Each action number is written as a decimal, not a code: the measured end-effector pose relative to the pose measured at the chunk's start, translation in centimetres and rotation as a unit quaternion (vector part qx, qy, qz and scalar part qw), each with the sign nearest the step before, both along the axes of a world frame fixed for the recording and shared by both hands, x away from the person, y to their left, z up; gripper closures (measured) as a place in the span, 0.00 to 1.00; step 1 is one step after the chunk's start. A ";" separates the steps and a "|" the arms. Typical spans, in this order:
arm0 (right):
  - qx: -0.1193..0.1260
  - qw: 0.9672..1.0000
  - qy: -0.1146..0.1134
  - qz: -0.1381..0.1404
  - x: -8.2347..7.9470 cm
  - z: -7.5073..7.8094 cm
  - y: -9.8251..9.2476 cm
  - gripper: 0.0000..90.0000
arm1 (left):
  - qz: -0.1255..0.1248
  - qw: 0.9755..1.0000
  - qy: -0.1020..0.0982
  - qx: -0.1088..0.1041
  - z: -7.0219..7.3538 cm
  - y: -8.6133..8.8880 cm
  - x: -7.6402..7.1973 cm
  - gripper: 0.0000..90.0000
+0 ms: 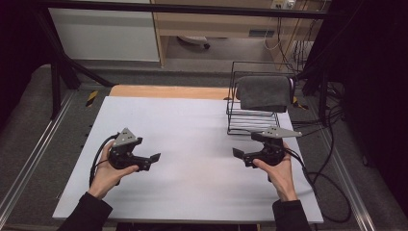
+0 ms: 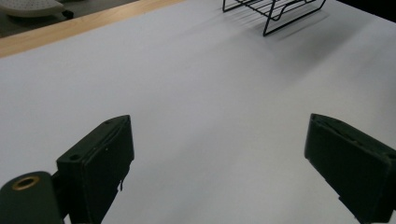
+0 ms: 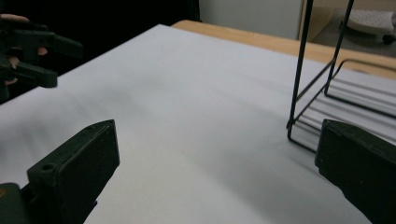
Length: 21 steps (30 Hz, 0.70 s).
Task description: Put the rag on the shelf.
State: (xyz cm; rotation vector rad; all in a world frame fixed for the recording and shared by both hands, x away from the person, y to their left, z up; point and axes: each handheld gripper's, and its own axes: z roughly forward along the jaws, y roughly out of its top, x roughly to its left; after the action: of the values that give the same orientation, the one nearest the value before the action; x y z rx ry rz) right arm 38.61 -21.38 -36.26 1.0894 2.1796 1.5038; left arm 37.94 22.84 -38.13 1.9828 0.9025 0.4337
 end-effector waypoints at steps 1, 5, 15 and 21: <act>-0.002 1.000 0.006 0.002 0.0 -0.6 -0.1 0.01 | 0.001 1.000 0.000 -0.002 -0.4 0.4 -0.2 0.09; -0.002 1.000 0.019 0.016 -0.2 -3.0 -0.4 0.01 | 0.009 1.000 0.005 -0.011 -1.8 1.6 -0.8 0.09; -0.025 0.998 0.049 0.024 -1.0 -6.7 -2.3 0.01 | 0.009 1.000 0.017 0.004 -4.9 3.9 -2.0 0.09; -0.041 0.997 0.055 0.024 -1.6 -8.0 -3.2 0.01 | 0.006 1.000 0.021 0.010 -6.0 4.7 -2.6 0.09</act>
State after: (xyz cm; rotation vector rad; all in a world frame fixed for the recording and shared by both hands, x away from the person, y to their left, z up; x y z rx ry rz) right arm 36.99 -24.59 -44.28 1.1257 2.3352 1.3921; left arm 35.30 27.52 -44.15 2.0126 0.9387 0.4110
